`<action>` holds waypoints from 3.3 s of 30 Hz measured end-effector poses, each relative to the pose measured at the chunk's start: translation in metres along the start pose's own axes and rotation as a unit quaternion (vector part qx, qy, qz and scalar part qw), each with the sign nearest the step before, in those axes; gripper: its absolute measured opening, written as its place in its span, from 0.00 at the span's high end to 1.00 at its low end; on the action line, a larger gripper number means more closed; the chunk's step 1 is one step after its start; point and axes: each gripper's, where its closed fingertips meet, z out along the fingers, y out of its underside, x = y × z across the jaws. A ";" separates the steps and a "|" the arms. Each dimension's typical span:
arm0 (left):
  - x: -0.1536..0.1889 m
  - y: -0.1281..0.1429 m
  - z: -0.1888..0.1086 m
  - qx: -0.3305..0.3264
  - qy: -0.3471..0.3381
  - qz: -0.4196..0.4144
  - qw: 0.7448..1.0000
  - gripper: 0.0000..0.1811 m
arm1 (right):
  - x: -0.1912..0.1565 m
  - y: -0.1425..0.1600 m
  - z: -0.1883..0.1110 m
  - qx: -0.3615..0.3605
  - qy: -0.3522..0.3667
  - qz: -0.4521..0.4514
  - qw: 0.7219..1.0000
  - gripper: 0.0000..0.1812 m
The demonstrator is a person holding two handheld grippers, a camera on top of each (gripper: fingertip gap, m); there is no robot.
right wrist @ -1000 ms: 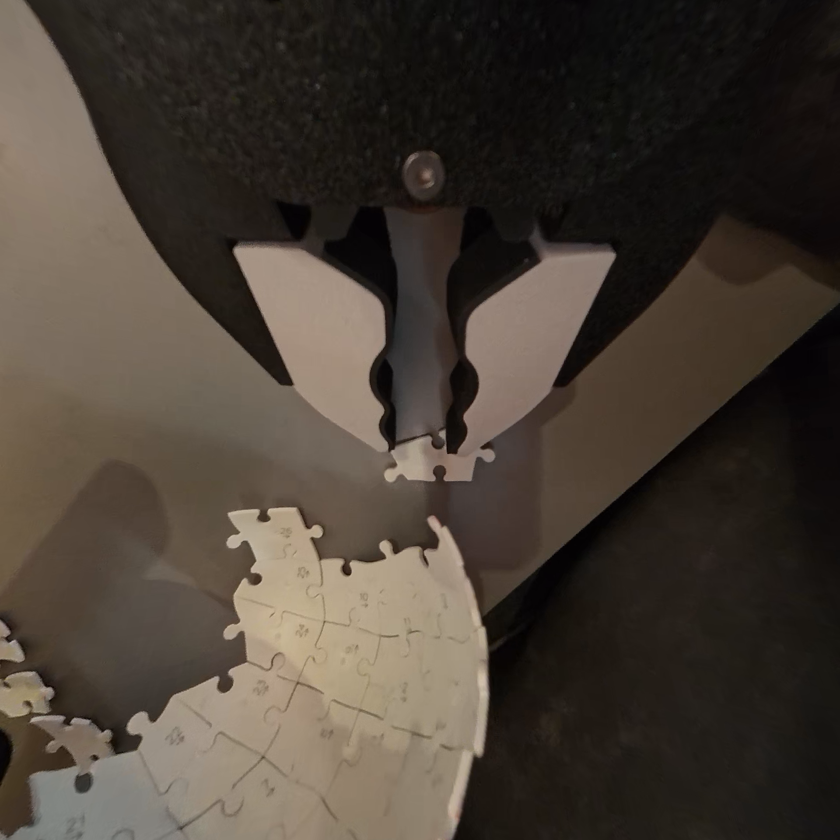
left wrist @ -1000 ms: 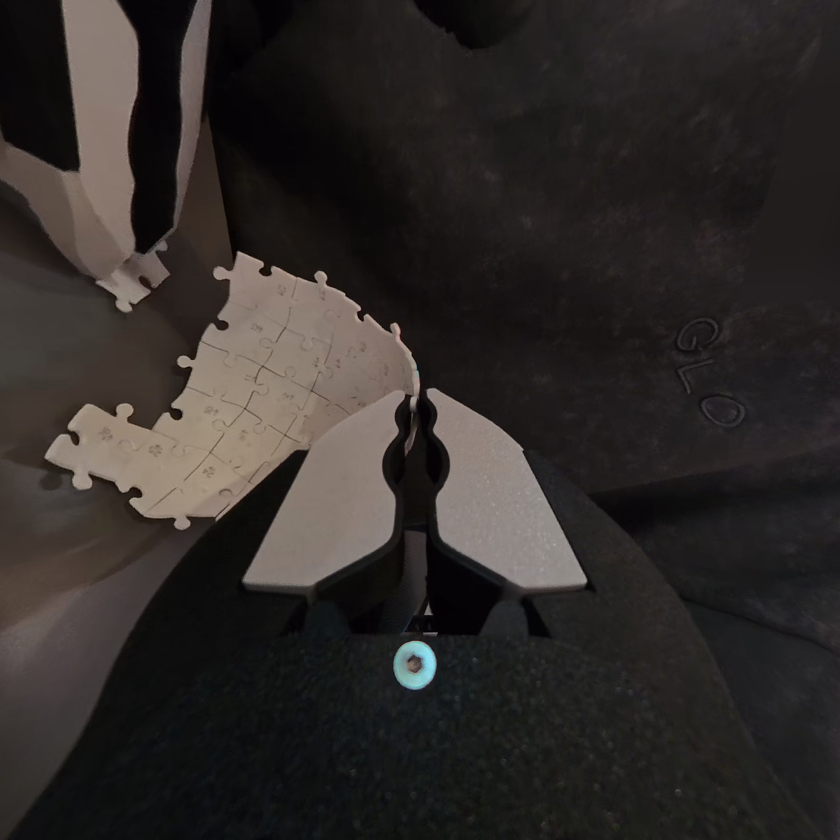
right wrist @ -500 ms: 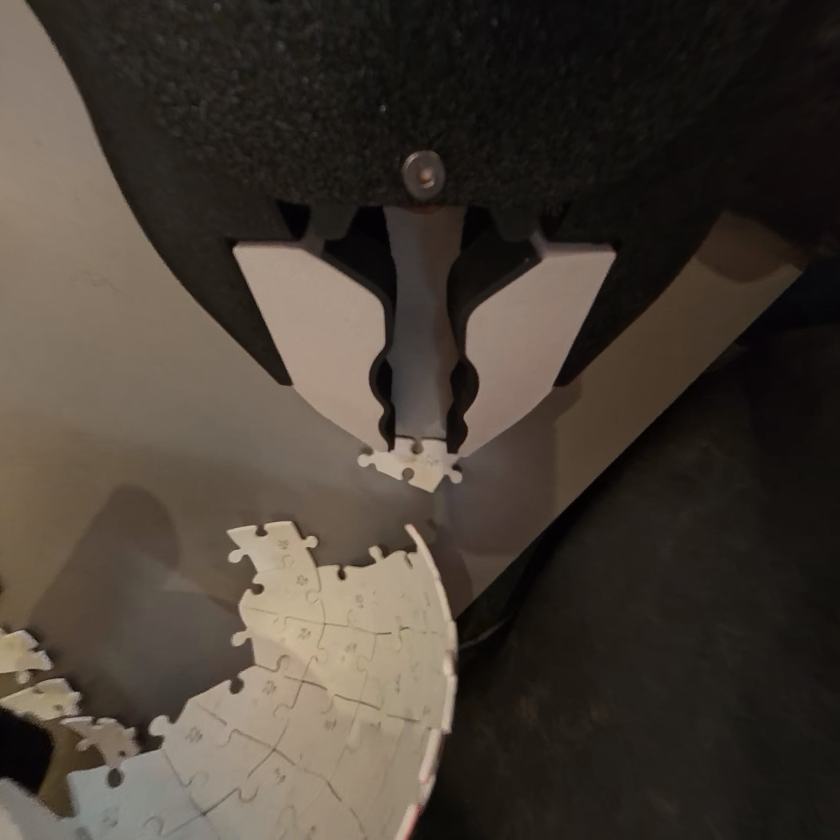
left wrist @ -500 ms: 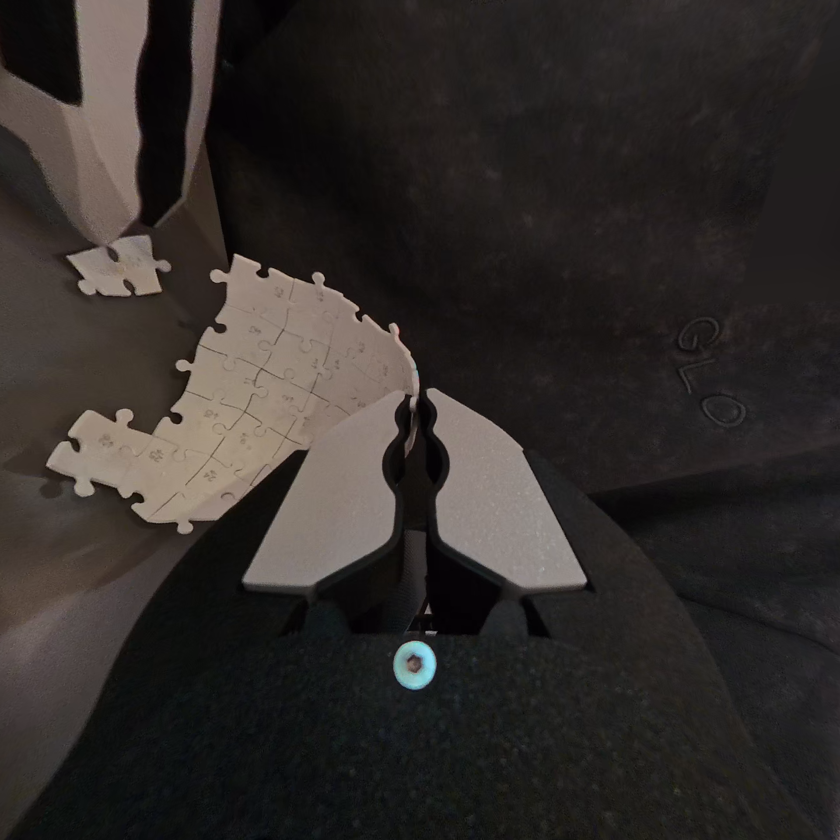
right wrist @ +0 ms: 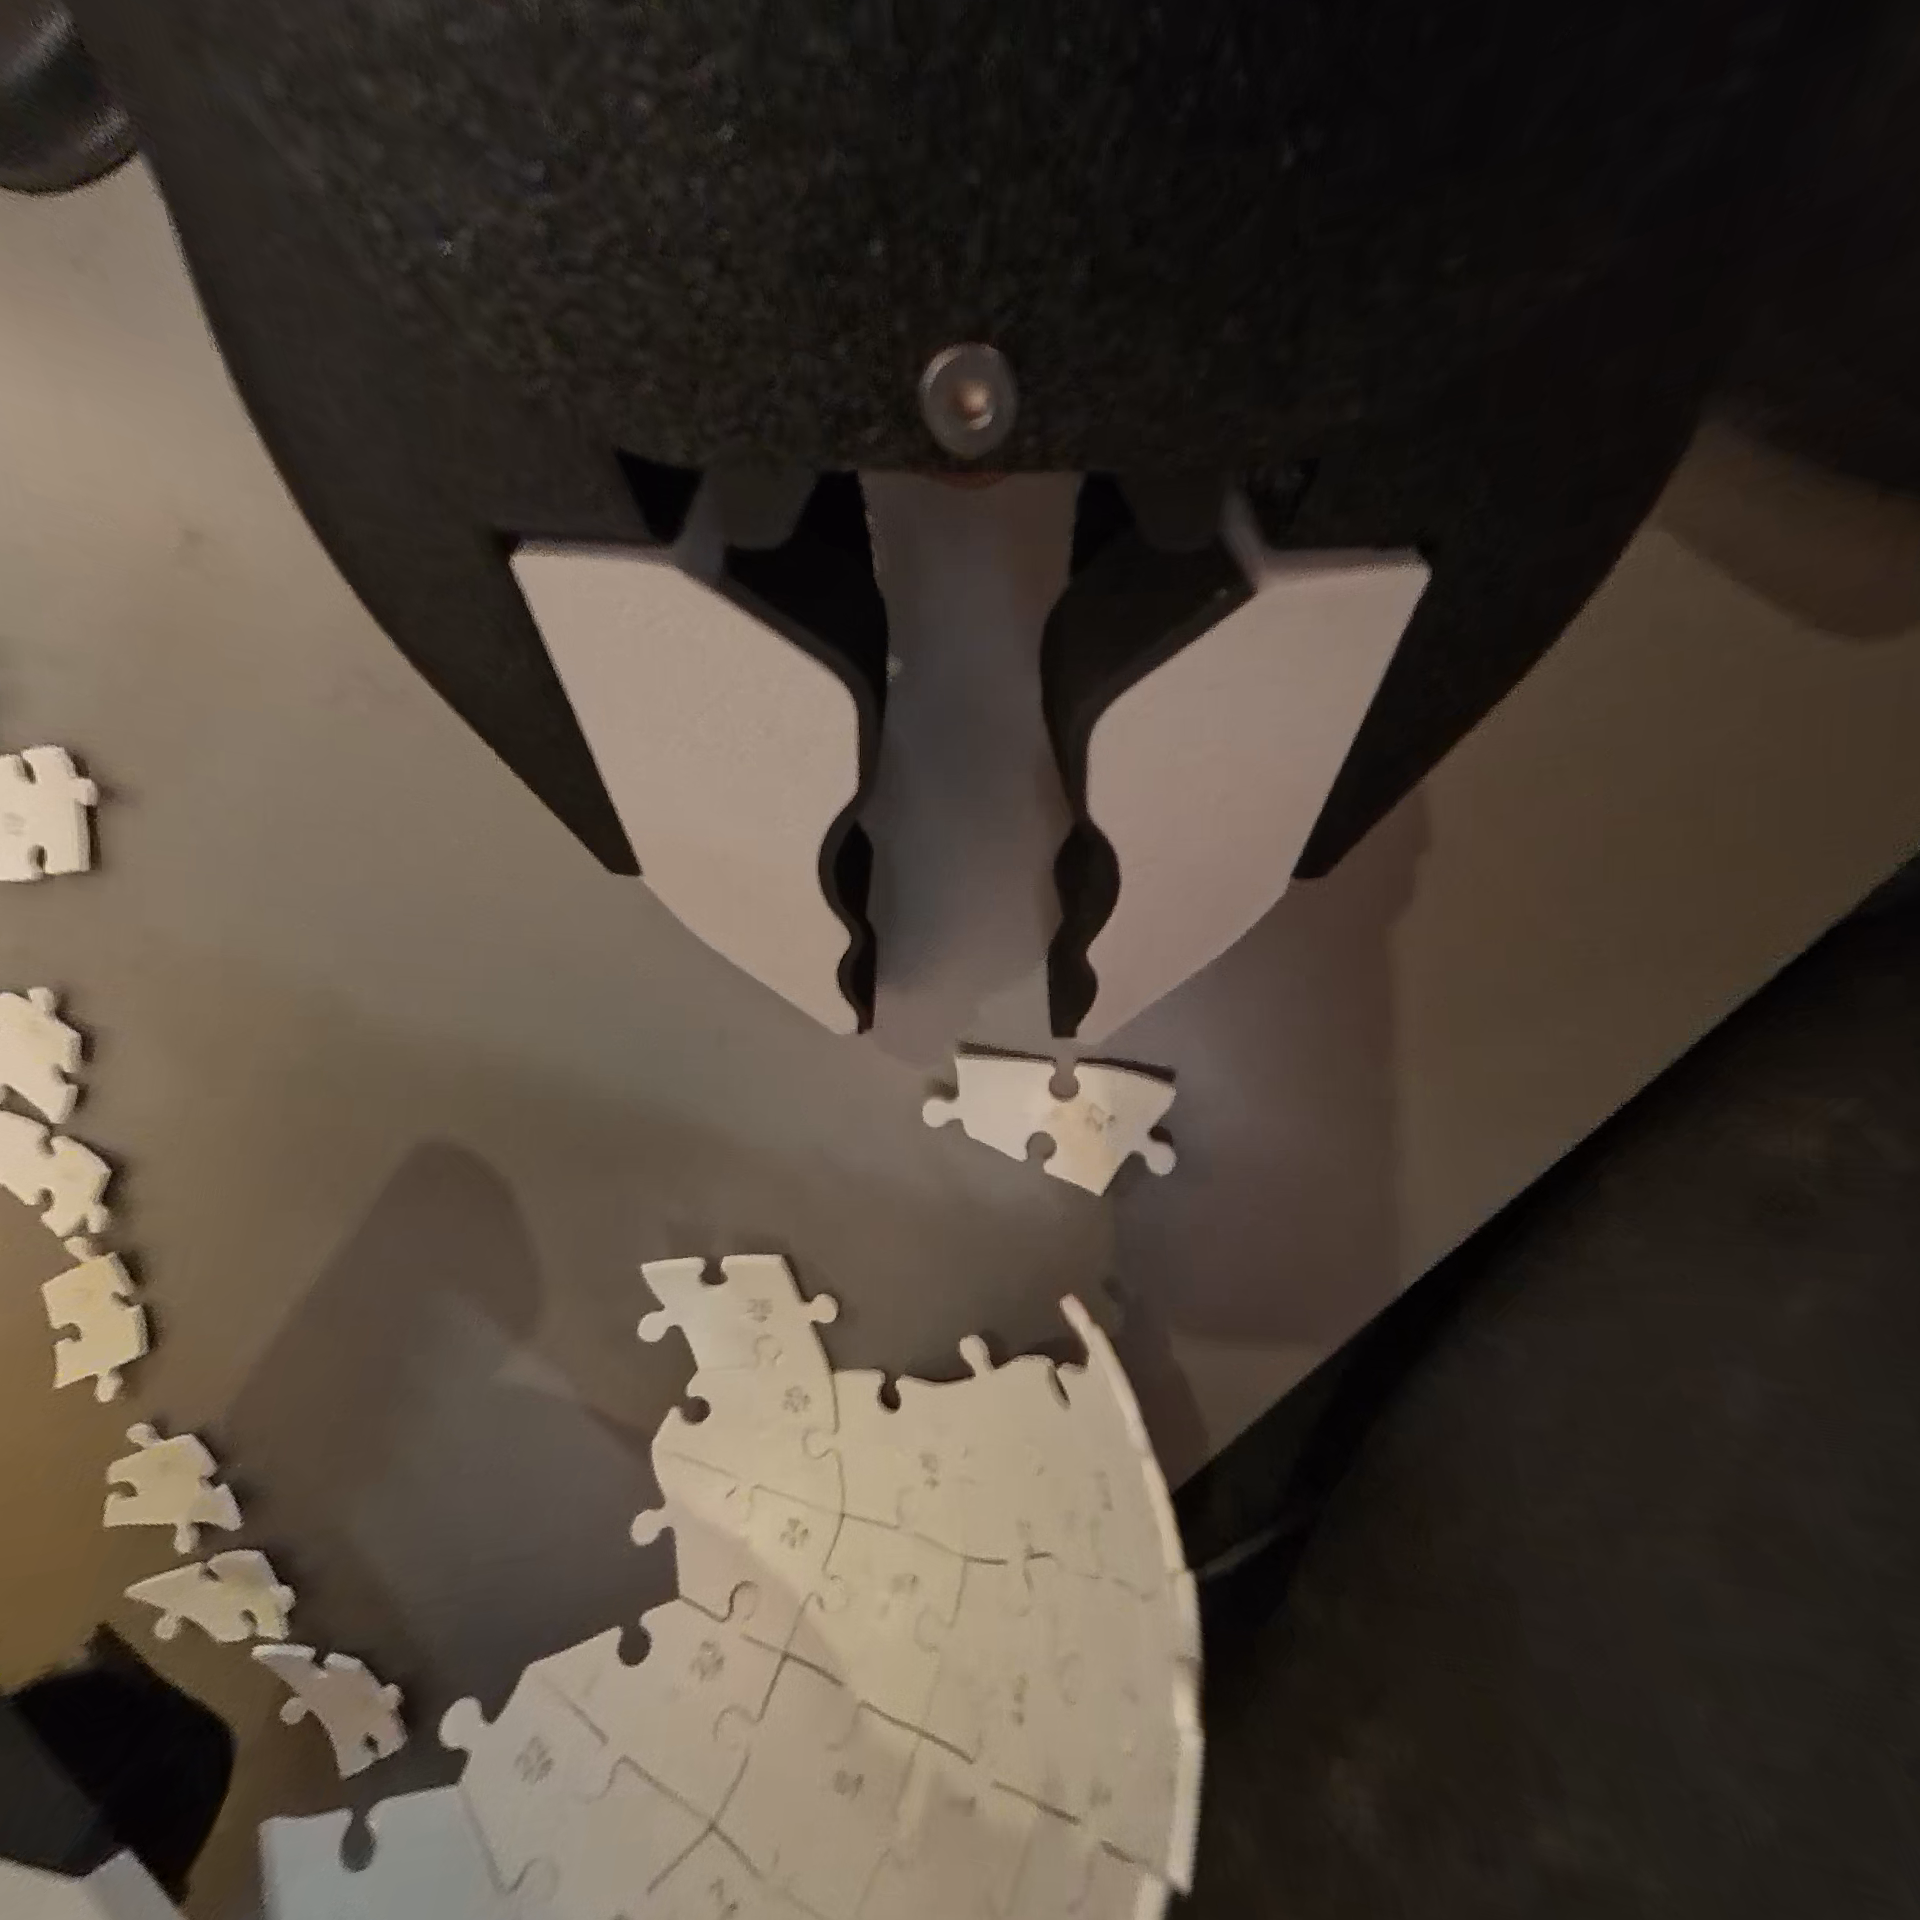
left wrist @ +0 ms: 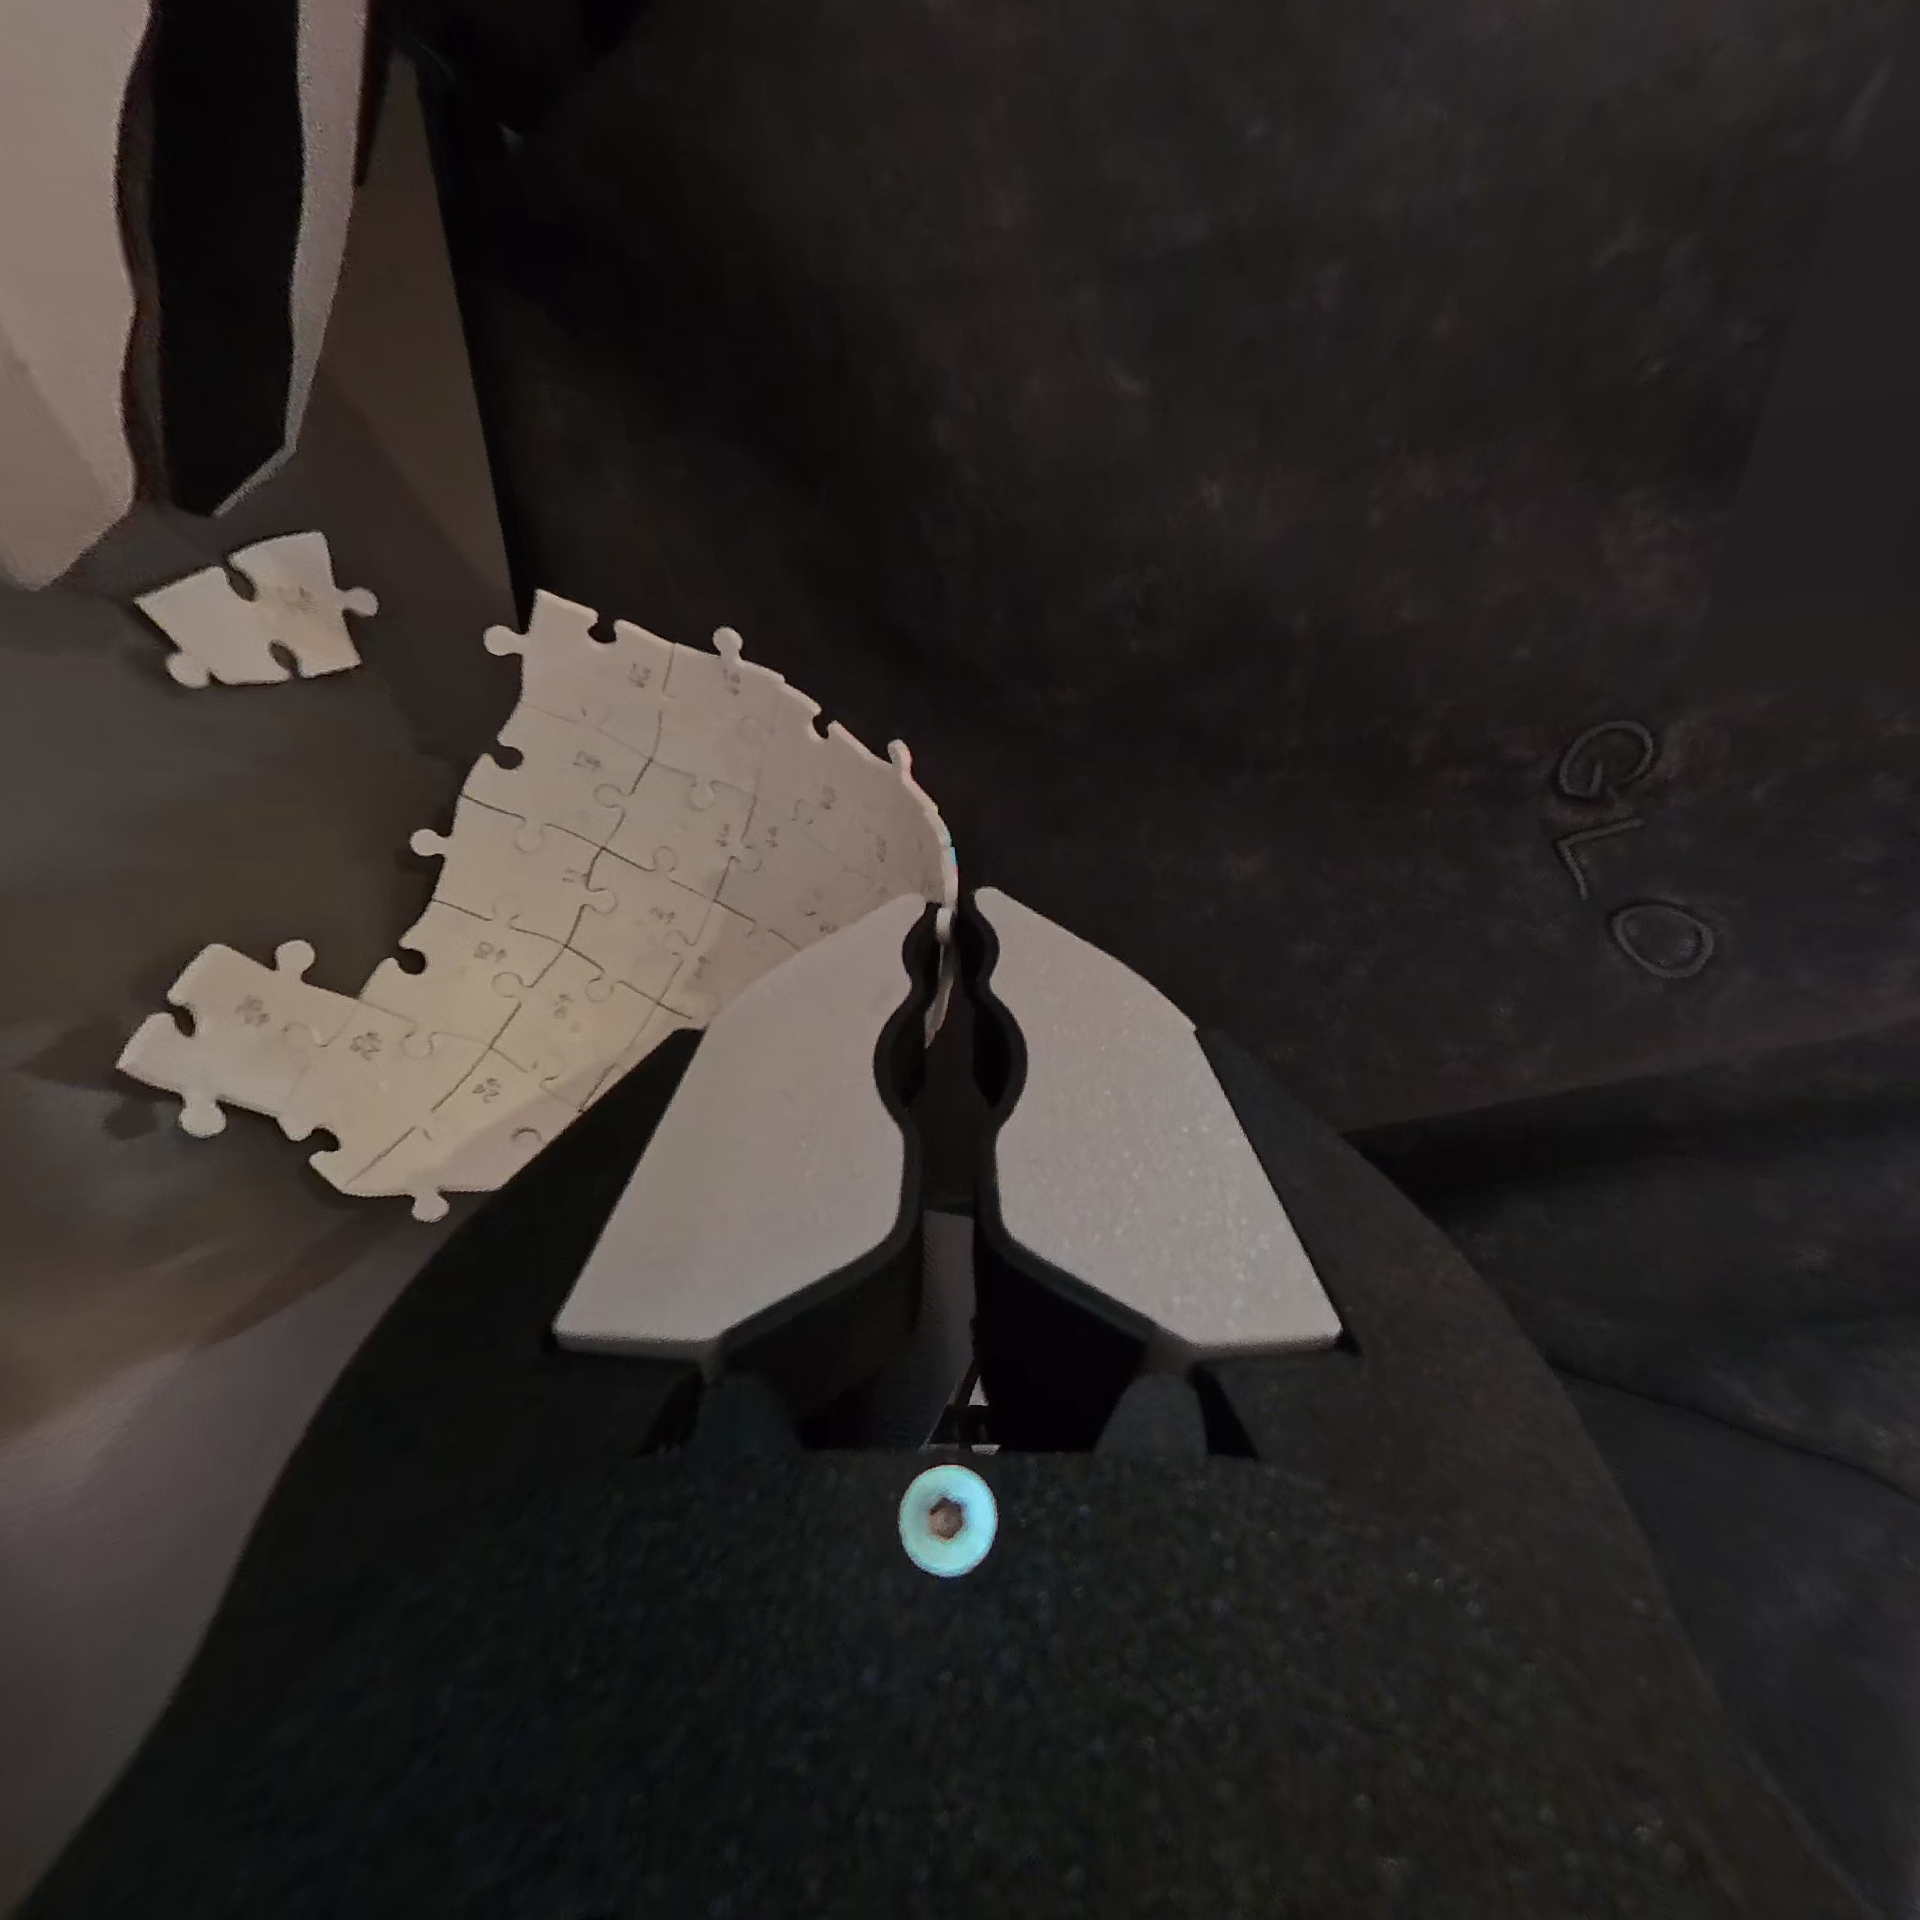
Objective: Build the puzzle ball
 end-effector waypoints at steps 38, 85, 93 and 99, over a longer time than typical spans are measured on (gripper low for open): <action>0.002 0.004 0.005 -0.006 -0.007 0.006 1.000 0.99 | 0.000 -0.017 -0.001 0.033 -0.005 0.048 0.998 0.91; -0.003 0.002 0.004 -0.095 -0.038 0.006 0.995 0.98 | 0.034 -0.023 0.037 -0.060 -0.042 -0.079 0.994 0.91; -0.003 -0.001 0.002 -0.095 -0.030 0.005 0.995 0.98 | 0.036 -0.030 0.028 -0.020 -0.019 -0.077 0.997 0.87; -0.004 -0.004 0.001 -0.097 -0.028 0.003 0.995 0.98 | 0.028 -0.035 0.018 0.011 -0.009 -0.043 0.999 1.00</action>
